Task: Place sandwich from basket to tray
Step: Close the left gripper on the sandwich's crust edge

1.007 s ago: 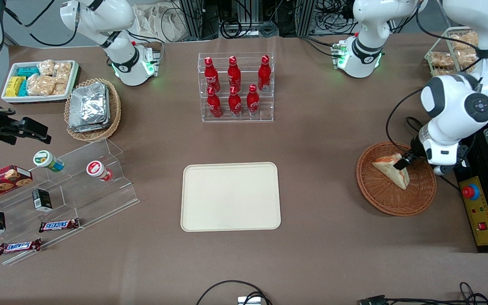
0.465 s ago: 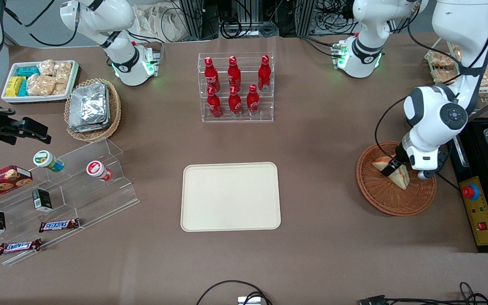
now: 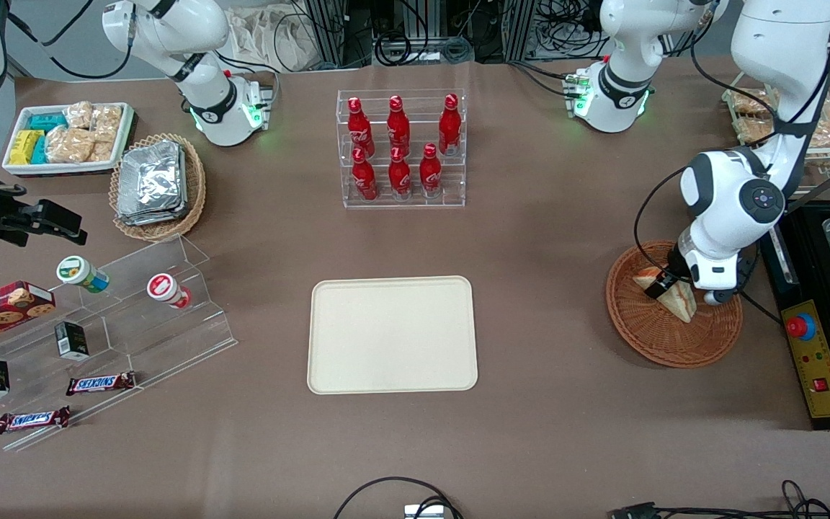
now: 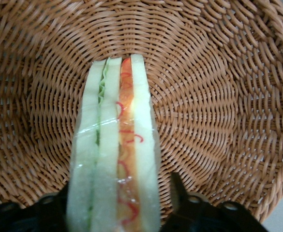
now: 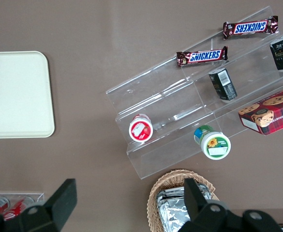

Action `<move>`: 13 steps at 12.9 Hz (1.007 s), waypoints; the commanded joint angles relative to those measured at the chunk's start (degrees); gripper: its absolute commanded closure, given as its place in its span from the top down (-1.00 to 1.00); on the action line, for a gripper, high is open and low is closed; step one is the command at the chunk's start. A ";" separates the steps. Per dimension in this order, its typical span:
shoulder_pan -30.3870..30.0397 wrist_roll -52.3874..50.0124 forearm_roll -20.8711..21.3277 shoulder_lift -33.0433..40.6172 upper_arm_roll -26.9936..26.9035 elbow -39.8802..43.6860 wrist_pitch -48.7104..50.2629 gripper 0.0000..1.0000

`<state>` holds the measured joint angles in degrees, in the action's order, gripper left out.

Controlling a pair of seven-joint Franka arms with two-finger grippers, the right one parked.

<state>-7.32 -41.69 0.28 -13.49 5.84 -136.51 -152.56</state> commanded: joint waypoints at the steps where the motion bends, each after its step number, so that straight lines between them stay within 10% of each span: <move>1: -0.24 -0.33 1.21 0.74 -0.12 -1.13 -1.42 -0.75; 3: -0.33 0.03 1.21 2.23 -0.13 -1.04 0.41 -1.00; 13: 0.99 30.40 2.09 15.51 8.21 2.38 17.64 -1.00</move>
<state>-6.37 -16.68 1.73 1.08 11.68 -135.26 -137.20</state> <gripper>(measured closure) 0.789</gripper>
